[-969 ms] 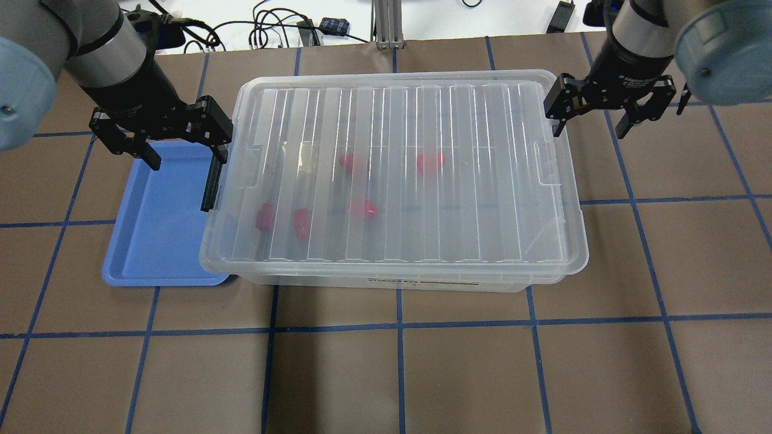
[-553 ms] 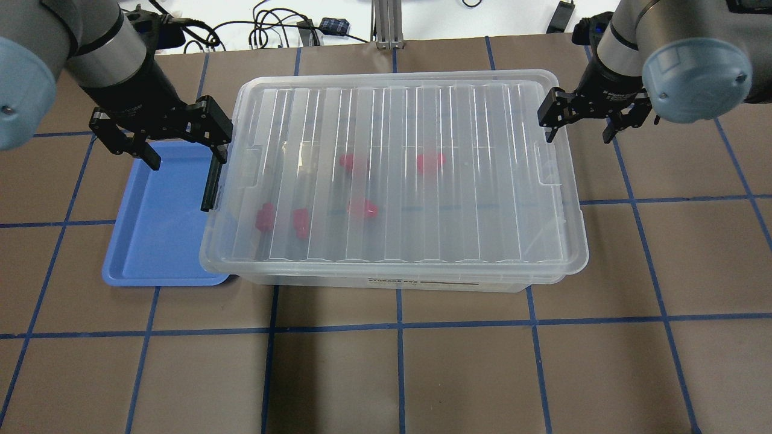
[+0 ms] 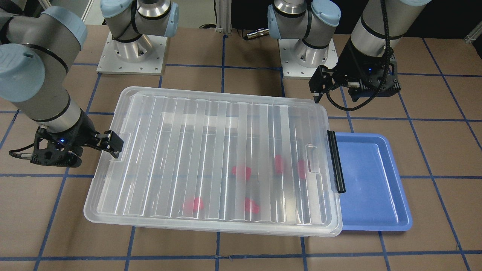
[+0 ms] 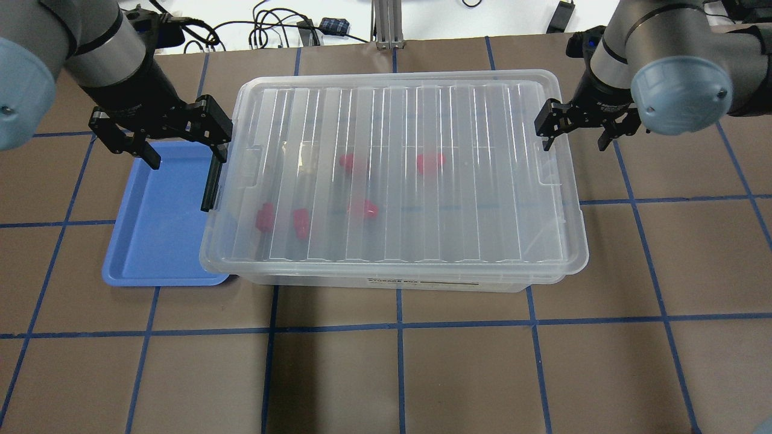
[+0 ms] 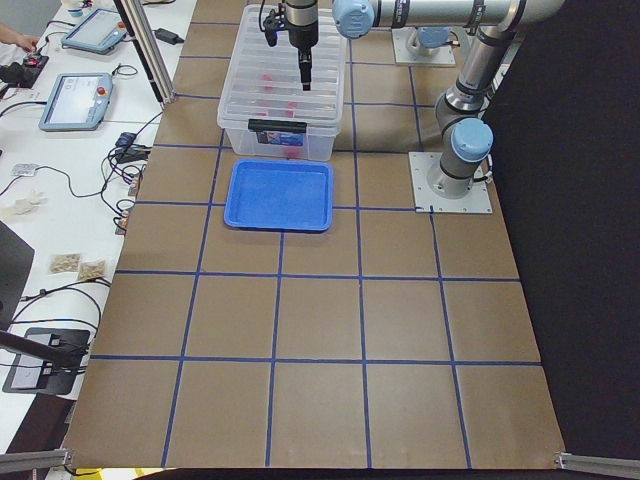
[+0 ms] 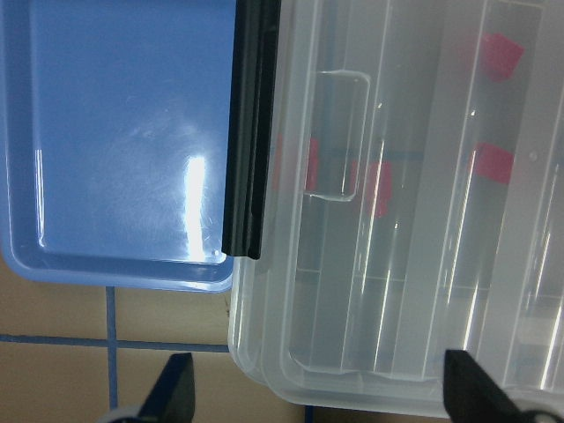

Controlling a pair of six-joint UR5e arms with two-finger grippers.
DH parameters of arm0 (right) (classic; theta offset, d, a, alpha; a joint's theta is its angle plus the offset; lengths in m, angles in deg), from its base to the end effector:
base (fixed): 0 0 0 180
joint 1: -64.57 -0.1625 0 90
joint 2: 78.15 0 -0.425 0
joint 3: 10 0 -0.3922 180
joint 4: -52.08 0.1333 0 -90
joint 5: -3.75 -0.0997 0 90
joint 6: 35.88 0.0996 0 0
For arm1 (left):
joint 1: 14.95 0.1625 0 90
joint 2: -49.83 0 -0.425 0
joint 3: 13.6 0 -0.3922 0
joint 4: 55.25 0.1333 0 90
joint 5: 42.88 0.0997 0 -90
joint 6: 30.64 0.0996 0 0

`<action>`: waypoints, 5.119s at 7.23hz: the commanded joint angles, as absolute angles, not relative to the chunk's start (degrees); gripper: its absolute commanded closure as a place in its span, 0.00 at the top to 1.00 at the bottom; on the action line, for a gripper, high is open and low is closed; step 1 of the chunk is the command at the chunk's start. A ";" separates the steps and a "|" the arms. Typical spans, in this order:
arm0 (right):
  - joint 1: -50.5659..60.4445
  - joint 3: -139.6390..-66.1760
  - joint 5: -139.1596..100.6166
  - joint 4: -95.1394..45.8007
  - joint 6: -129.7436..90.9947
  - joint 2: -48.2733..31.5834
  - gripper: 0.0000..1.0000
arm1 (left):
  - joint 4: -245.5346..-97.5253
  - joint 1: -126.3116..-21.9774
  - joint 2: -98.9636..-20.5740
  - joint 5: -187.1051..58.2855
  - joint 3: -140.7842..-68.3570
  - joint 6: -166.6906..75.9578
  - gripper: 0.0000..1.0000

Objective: Place red block in blue tray from box

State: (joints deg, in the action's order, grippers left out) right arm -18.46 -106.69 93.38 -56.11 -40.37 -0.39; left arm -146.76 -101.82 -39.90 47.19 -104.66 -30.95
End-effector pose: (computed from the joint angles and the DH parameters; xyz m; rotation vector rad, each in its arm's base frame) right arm 0.0651 -0.5716 0.3497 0.0679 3.1331 0.0191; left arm -0.1065 -0.4923 0.4786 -0.0942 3.1393 0.0631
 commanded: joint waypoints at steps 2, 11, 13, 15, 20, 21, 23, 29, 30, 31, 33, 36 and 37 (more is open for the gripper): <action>-14.10 -108.00 93.22 -56.64 -45.01 -0.37 0.98 | -146.66 -101.79 -39.91 47.30 -104.66 -30.90 1.00; -0.40 -107.65 93.49 -58.66 -65.47 -0.37 1.00 | -145.61 -100.02 -42.36 46.95 -104.39 -30.81 1.00; 2.68 -107.56 93.40 -58.58 -69.00 -0.37 1.00 | -145.52 -103.35 -44.03 46.95 -104.39 -30.55 1.00; 3.22 -107.47 93.66 -58.58 -70.24 -0.37 1.00 | -145.17 -105.99 -46.49 46.43 -104.48 -31.07 1.00; 6.65 -107.12 93.49 -58.31 -72.35 -0.28 1.00 | -132.35 -108.64 -50.28 44.57 -113.87 -37.12 0.76; 6.65 -107.12 93.49 -58.31 -72.35 -0.28 1.00 | -132.33 -108.64 -50.54 44.57 -114.67 -37.23 0.73; 6.48 -106.25 92.70 -57.88 -71.57 0.33 1.00 | -129.10 -108.64 -52.21 44.84 -117.21 -37.31 0.68; 5.07 -88.26 96.39 -33.41 -69.89 5.33 1.00 | -116.36 -108.64 -58.53 44.66 -120.92 -37.75 0.69; 4.89 -86.48 96.82 -30.57 -69.80 6.65 1.00 | -115.03 -108.64 -59.41 44.66 -120.92 -37.84 0.69; 4.63 -86.38 96.91 -29.06 -69.80 7.44 1.00 | -114.67 -108.64 -60.21 44.84 -120.92 -37.84 0.69; 1.66 -86.29 97.18 -28.87 -67.10 7.71 1.00 | -114.23 -108.64 -61.35 44.93 -120.92 -37.84 0.68; -10.54 -86.29 96.92 -27.82 -50.07 9.21 1.00 | -111.60 -108.64 -62.93 44.66 -120.92 -37.93 0.68; -13.71 -86.20 96.74 -27.64 -45.50 9.21 1.00 | -111.07 -108.64 -63.37 44.58 -120.92 -37.84 0.59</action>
